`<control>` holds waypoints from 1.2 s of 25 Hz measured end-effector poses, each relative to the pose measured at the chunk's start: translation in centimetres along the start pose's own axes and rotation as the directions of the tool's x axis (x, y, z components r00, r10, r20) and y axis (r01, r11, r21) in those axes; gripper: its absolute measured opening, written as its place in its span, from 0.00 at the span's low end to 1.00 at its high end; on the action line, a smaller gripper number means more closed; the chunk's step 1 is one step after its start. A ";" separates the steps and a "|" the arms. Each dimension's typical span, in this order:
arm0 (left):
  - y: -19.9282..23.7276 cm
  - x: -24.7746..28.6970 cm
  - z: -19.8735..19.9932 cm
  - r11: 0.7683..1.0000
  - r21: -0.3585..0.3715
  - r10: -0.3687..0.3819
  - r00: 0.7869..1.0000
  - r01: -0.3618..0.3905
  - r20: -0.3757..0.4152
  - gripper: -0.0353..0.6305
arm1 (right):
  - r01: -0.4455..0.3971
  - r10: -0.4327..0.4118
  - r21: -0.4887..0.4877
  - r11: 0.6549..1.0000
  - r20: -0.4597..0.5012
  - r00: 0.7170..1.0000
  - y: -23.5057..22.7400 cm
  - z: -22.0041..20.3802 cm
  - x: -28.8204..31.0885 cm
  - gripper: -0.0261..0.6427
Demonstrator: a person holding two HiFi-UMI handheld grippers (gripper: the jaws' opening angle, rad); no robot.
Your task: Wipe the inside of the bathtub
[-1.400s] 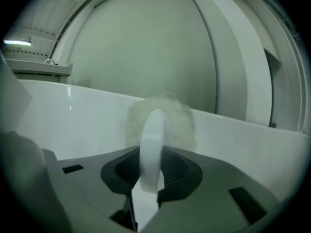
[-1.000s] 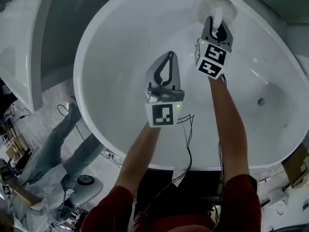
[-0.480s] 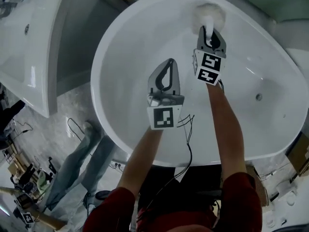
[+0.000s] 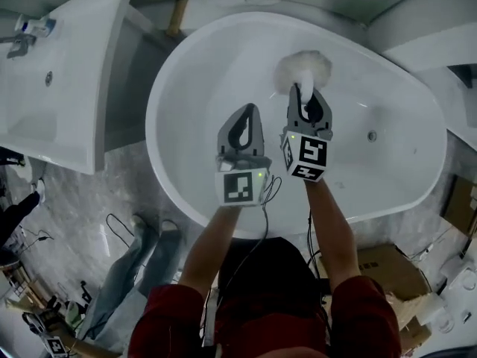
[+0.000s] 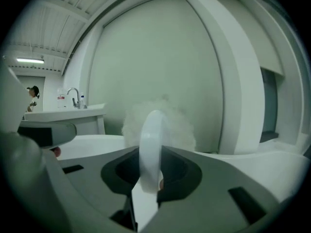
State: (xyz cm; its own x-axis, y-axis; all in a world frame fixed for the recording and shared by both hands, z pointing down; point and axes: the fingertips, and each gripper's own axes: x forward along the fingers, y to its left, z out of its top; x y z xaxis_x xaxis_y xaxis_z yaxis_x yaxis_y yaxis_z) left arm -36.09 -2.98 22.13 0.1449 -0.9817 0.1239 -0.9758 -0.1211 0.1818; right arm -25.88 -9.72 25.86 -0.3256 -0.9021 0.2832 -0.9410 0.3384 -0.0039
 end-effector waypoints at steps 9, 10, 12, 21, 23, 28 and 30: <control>-10.5 -8.6 8.0 0.994 0.063 -0.091 0.994 0.087 0.068 0.08 | 0.106 -0.110 0.098 0.989 0.038 0.993 -6.1 5.5 -19.5 0.17; -12.0 -10.1 8.3 0.993 0.072 -0.100 0.993 0.096 0.067 0.08 | 0.115 -0.120 0.105 0.988 0.034 0.992 -6.8 5.7 -22.0 0.17; -14.9 -12.8 9.1 0.990 0.083 -0.116 0.992 0.111 0.057 0.08 | 0.137 -0.142 0.122 0.983 0.035 0.989 -8.3 6.4 -26.7 0.17; -25.4 -24.9 14.8 0.969 0.149 -0.211 0.973 0.196 0.093 0.08 | 0.230 -0.235 0.051 0.972 0.136 0.962 -11.6 11.1 -45.7 0.17; -29.8 -29.2 15.4 0.961 0.174 -0.235 0.965 0.213 0.116 0.08 | 0.221 -0.228 0.058 0.973 0.162 0.960 -12.7 11.3 -51.4 0.17; -30.1 -32.5 19.3 0.952 0.199 -0.262 0.957 0.234 0.128 0.08 | 0.240 -0.250 0.074 0.968 0.202 0.947 -10.5 15.4 -55.1 0.17; -29.3 -32.8 21.0 0.950 0.200 -0.269 0.955 0.241 0.127 0.08 | 0.245 -0.257 0.084 0.966 0.198 0.946 -9.5 16.9 -55.6 0.18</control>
State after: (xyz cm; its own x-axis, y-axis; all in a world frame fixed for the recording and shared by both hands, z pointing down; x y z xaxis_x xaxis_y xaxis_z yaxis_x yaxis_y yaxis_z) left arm -15.68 29.68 -7.72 0.3800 -0.9234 -0.0547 -0.9246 -0.3810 0.0079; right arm -0.39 32.68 -6.02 -0.0842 -0.9933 0.0786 -0.9964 0.0833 -0.0145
